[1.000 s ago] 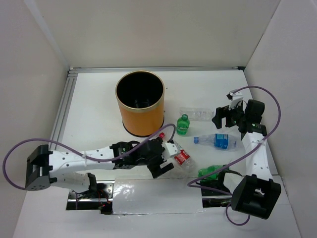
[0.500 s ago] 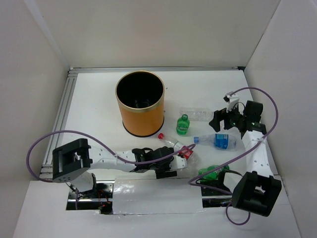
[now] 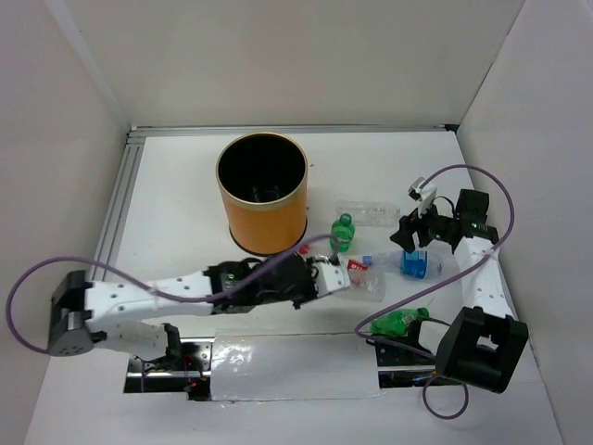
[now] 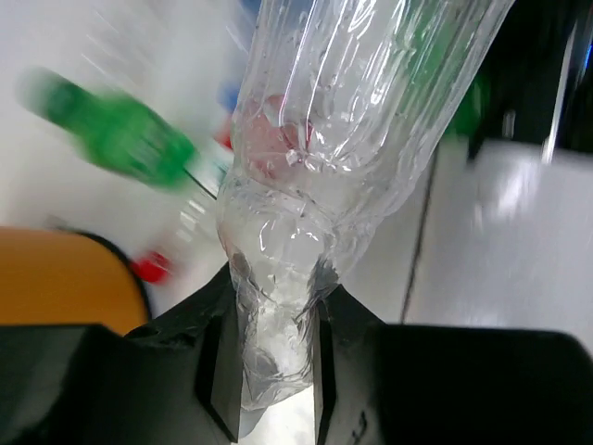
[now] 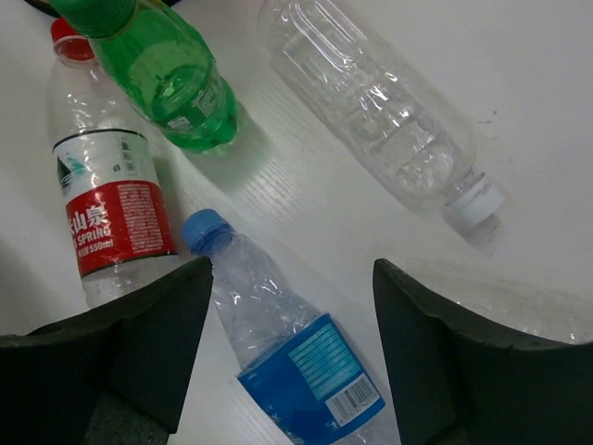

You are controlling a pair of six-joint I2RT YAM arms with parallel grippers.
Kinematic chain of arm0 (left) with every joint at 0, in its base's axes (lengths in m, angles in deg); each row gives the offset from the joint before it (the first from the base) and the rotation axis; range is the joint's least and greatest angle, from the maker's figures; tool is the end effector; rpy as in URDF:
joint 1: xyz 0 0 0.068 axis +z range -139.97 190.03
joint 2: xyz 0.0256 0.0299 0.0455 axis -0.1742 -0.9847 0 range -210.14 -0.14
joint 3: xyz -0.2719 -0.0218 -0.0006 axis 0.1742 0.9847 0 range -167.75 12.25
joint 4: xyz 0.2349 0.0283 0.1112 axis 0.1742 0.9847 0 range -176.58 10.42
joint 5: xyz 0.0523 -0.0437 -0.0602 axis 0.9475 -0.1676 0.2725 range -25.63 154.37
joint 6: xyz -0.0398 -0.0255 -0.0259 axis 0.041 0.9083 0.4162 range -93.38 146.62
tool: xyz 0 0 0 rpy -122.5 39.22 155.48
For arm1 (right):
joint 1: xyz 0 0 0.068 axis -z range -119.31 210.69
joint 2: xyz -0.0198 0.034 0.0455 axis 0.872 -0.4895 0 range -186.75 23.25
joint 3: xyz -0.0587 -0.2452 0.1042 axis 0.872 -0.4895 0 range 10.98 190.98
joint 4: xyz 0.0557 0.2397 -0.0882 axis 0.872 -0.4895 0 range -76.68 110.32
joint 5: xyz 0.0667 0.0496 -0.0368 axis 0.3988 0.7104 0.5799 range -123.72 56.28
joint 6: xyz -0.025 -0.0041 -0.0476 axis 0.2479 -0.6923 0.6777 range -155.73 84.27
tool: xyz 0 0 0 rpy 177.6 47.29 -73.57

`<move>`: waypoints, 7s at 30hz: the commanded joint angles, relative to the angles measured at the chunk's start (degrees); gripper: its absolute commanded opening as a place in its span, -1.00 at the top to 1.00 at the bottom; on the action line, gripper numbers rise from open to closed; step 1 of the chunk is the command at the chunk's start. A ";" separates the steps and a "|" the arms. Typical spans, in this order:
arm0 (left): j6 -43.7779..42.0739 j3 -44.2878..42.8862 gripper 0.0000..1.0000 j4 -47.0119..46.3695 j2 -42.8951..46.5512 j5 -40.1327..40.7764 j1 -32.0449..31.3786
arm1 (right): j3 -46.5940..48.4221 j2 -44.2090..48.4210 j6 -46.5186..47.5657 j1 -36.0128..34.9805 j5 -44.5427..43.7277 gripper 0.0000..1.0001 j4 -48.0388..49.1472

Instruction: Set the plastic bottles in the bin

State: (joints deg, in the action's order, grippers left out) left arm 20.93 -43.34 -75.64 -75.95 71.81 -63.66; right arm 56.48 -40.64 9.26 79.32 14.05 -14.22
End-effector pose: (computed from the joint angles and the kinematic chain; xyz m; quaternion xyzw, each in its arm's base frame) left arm 0.0885 -0.2861 0.2845 0.5306 0.6892 -0.2272 0.4380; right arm 0.2114 -0.0435 0.2521 -0.3230 0.8148 0.1730 0.4493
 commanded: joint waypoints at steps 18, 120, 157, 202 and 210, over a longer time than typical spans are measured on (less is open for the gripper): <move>16.76 -17.18 0.27 -22.56 -4.69 7.23 45.04 | 0.12 -2.45 31.10 0.70 1.28 -1.00 -14.03; 23.10 -28.25 -0.61 -9.54 -12.61 42.74 38.89 | 6.27 -14.32 -7.55 -23.81 4.44 -0.99 17.75; 12.12 15.26 -0.64 -38.44 1.03 9.45 -7.08 | 83.96 -50.53 -21.79 -44.56 8.93 -0.01 6.69; 6.04 5.32 -0.71 -46.36 -11.46 -9.84 -3.57 | 16.12 0.00 3.08 5.45 25.44 -1.00 -23.90; 12.28 -4.16 -0.60 -51.11 -28.15 -0.60 -2.95 | 16.12 3.34 3.70 5.98 25.97 -1.00 -25.48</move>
State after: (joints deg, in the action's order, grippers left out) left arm 29.80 -44.19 -122.57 -100.34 66.30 -66.28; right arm 72.87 -40.34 11.90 84.92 37.88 -37.24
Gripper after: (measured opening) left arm 0.804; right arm 0.999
